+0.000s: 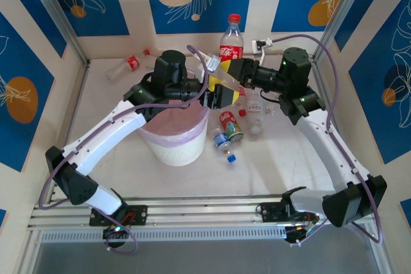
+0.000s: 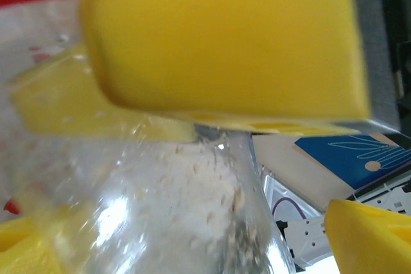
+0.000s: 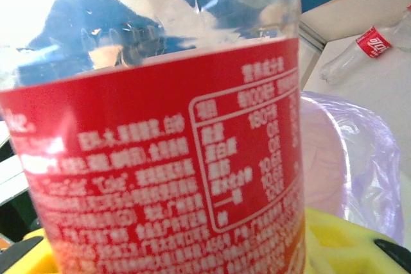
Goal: Put the plastic bottles in the bin
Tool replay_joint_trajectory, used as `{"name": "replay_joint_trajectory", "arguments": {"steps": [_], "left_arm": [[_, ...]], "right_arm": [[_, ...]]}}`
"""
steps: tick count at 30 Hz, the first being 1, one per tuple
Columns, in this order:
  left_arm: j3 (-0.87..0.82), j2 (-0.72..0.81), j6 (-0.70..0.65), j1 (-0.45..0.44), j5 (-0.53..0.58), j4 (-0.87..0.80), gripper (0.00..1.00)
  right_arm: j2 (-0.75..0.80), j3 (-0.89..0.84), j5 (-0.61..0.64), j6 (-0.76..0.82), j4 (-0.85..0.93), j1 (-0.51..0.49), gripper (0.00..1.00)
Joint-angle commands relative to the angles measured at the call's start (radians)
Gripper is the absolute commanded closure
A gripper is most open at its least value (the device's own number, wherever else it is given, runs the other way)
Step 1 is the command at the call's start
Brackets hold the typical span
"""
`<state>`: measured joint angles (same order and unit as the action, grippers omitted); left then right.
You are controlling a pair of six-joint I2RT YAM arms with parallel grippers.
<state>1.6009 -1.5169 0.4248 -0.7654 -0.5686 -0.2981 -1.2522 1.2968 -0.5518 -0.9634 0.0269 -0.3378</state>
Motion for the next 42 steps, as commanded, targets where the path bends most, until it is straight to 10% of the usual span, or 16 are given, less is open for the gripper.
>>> {"name": "replay_joint_trajectory", "arguments": {"steps": [1,6,17,27,42], "left_arm": [[0.033,-0.003,0.006,-0.008,-0.013,0.036,0.20],[0.044,0.006,-0.007,-0.008,0.018,0.023,0.34],[0.093,0.065,-0.066,0.046,0.099,-0.096,0.47],[0.079,0.228,-0.318,0.147,0.378,-0.545,0.55],[-0.186,0.313,-0.424,0.176,0.501,-0.657,0.62]], "right_arm": [[-0.009,0.045,-0.015,-0.012,-0.034,-0.014,0.56],[-0.012,0.047,-0.015,0.006,-0.019,-0.015,0.51],[0.027,0.118,-0.045,0.104,0.100,0.051,0.03],[0.129,0.096,-0.016,0.248,0.339,0.249,0.02],[0.079,-0.018,0.385,0.460,0.681,0.270,0.11]]}}
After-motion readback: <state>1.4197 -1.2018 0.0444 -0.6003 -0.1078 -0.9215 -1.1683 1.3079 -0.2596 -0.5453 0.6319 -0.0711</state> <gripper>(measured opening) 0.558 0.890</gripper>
